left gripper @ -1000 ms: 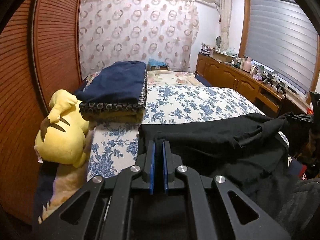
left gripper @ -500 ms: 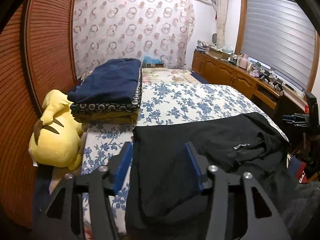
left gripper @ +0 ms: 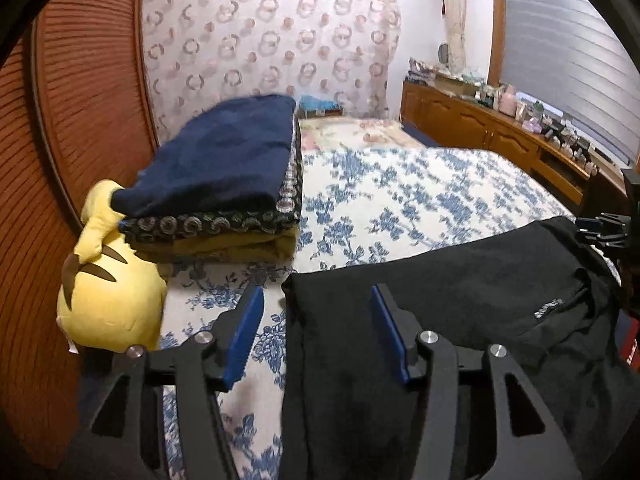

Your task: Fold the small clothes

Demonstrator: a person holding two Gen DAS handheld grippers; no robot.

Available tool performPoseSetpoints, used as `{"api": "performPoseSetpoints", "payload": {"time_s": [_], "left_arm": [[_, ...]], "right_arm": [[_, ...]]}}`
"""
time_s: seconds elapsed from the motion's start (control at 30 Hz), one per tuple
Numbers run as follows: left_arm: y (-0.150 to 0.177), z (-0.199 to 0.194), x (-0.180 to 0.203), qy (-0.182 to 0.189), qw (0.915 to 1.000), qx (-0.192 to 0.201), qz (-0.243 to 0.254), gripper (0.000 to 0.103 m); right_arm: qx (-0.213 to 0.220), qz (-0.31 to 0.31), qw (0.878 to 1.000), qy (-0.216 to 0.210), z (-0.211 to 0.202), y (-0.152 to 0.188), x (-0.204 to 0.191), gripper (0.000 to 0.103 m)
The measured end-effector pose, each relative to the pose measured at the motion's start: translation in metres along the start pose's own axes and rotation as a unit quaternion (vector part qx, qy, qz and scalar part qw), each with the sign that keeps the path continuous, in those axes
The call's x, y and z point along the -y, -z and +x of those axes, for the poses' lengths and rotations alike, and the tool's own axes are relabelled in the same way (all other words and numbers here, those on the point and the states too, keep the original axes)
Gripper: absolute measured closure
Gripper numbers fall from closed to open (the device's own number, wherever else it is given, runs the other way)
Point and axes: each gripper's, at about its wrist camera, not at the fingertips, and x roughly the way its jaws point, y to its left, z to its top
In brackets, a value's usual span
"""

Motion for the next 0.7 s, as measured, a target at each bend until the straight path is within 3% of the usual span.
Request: {"api": "performPoseSetpoints", "payload": {"time_s": [0.37,0.7], "left_arm": [[0.001,0.054,-0.001,0.030,0.9958,-0.086,0.007,0.049],[0.002,0.060,-0.001,0.037,0.9952,-0.090,0.009,0.048]], "right_arm": [[-0.020,0.040,0.999,0.016,0.024,-0.002,0.023,0.048],[-0.047,0.051,0.998,-0.011,0.034,-0.004,0.027,0.045]]}}
